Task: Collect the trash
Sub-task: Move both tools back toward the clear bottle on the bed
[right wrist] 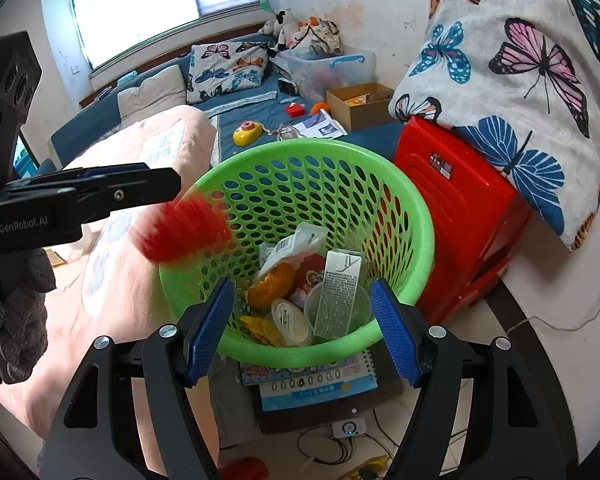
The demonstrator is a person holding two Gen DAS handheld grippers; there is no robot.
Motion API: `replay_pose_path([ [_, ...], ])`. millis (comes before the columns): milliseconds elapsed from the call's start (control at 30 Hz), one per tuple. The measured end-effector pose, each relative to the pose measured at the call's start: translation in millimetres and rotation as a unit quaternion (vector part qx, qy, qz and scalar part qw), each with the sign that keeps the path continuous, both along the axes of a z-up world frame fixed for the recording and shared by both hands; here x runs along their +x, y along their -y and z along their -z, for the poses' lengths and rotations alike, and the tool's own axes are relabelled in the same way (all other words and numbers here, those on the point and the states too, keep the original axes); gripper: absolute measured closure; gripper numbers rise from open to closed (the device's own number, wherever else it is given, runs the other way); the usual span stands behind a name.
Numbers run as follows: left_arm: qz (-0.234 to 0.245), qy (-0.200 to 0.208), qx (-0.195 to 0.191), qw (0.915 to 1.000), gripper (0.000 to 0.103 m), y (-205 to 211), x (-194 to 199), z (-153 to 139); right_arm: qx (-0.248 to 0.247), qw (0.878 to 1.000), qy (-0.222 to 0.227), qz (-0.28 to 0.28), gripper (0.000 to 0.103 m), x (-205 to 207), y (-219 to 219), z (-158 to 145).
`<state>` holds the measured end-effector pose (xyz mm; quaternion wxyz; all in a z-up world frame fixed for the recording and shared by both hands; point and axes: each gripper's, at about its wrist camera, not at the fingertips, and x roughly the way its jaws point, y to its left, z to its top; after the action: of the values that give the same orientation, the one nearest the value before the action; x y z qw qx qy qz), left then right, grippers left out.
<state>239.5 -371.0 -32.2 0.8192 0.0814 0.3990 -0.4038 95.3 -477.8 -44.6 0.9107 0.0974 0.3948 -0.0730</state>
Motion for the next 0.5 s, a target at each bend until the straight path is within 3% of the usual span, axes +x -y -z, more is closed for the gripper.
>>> replay_pose_path([
  [267, 0.001, 0.025, 0.005, 0.9997, 0.037, -26.6, -10.0, -9.2, -0.003, 1.000, 0.001, -0.011, 0.032, 1.0, -7.6, -4.1],
  [500, -0.012, 0.042, 0.015, 0.9990, 0.037, -81.6, -14.4, -13.7, -0.010, 0.999, 0.003, -0.045, 0.030, 11.0, -33.5, -12.0],
])
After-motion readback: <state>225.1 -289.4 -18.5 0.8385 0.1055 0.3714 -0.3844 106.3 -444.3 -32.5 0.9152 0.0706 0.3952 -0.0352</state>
